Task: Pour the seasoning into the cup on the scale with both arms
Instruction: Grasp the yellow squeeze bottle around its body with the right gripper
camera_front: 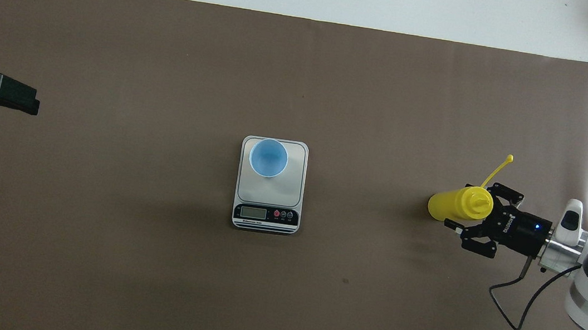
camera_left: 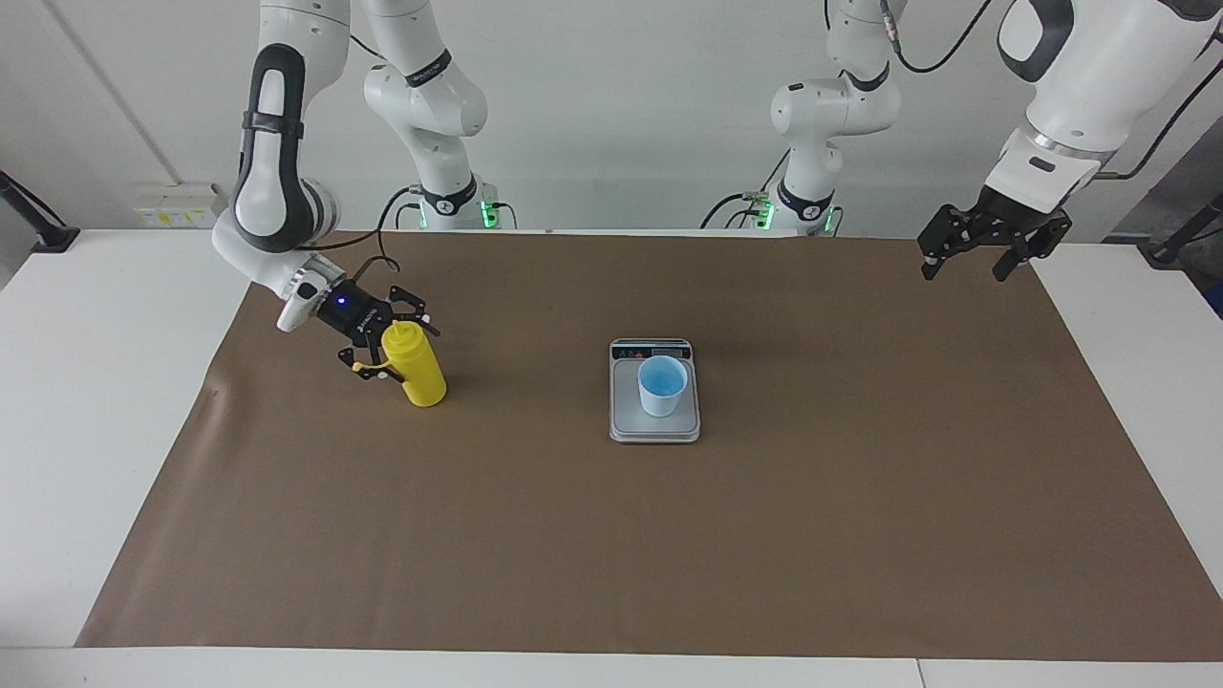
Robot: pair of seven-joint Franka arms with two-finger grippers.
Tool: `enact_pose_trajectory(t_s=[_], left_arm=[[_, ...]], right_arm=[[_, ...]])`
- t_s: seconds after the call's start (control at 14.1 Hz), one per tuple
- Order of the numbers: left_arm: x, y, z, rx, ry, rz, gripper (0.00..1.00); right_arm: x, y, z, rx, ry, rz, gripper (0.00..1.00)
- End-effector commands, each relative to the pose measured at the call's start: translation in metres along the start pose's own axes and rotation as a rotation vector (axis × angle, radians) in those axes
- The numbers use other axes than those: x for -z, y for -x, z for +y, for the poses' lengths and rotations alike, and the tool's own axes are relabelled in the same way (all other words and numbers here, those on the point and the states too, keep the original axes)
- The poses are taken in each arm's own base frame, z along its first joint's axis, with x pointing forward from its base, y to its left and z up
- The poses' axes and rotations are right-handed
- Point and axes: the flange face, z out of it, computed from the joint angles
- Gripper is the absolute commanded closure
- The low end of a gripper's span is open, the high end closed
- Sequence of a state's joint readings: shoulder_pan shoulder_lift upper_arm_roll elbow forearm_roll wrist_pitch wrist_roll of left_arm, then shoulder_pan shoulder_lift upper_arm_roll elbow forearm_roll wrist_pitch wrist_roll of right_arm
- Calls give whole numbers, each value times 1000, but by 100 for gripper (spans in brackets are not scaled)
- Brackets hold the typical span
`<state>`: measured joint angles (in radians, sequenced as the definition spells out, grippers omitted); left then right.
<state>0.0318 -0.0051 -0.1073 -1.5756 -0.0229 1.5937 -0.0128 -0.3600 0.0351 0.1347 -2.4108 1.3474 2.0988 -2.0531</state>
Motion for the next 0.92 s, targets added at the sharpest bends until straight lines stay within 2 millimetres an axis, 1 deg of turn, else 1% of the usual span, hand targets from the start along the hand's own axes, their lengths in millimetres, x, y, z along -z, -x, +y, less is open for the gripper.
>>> enact_pose_trajectory(t_s=[0.0,0.07,0.21,0.28,0.36,0.43,0.5,0.57,0.71,0.85], left_arm=[[-2,4,-3,6,-18,-12,0],[0,5,-3,6,-17,-8,0],[-3,5,-2,6,-17,-8,0],[-3,6,-2,6,-17,-3,0],[-5,7,-2,4,-18,-8,0],[-6,8,-1,4,-18,-11,0],[-7,8,-2,1,-18,-12,0],[-6,8,-1,0,-18,-11,0],[-8,10,0,0,-19,-14,0],[-8,10,3,-6,-19,-12,0]], right_arm=[[-10,-2,0,18,28,25,0],[-9,-2,1,43,39,18,10],[-9,0,2,69,41,16,41],[-8,-3,4,75,44,18,59],[-8,-9,8,86,44,24,74],[-9,-15,12,95,40,32,82],[-7,-24,15,108,41,33,84],[-11,-35,15,125,35,31,85],[-20,-56,7,154,16,13,85],[-17,-81,1,208,14,-52,85]])
